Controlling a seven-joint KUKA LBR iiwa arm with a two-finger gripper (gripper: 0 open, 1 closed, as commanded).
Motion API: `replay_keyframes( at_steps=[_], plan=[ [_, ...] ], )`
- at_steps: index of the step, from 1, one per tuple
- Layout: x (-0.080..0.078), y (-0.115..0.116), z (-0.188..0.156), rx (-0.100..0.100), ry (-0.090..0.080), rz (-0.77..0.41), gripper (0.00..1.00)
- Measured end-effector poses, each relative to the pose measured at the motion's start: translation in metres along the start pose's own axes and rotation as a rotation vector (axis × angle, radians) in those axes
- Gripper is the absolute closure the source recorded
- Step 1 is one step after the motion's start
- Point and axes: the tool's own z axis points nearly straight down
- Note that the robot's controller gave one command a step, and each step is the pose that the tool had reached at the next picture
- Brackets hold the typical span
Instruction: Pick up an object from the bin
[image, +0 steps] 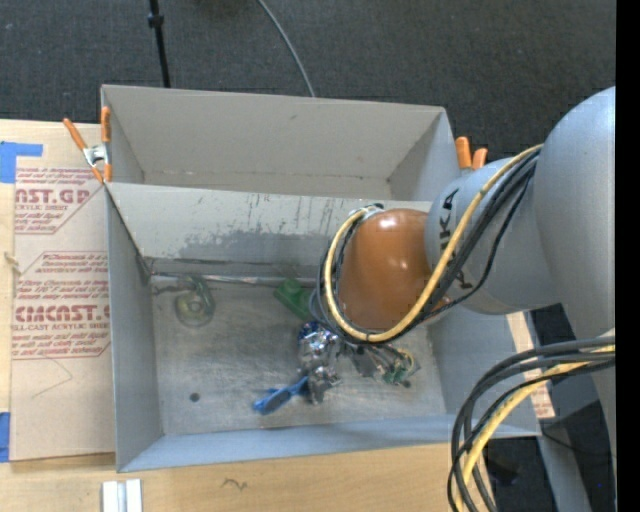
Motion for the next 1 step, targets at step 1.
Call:
replay_keyframes(
  at_steps=[1],
  plan=[
    [0.0004, -0.0291, -0.1705, 0.006, -0.015, -0.310, 1.00]
  ],
)
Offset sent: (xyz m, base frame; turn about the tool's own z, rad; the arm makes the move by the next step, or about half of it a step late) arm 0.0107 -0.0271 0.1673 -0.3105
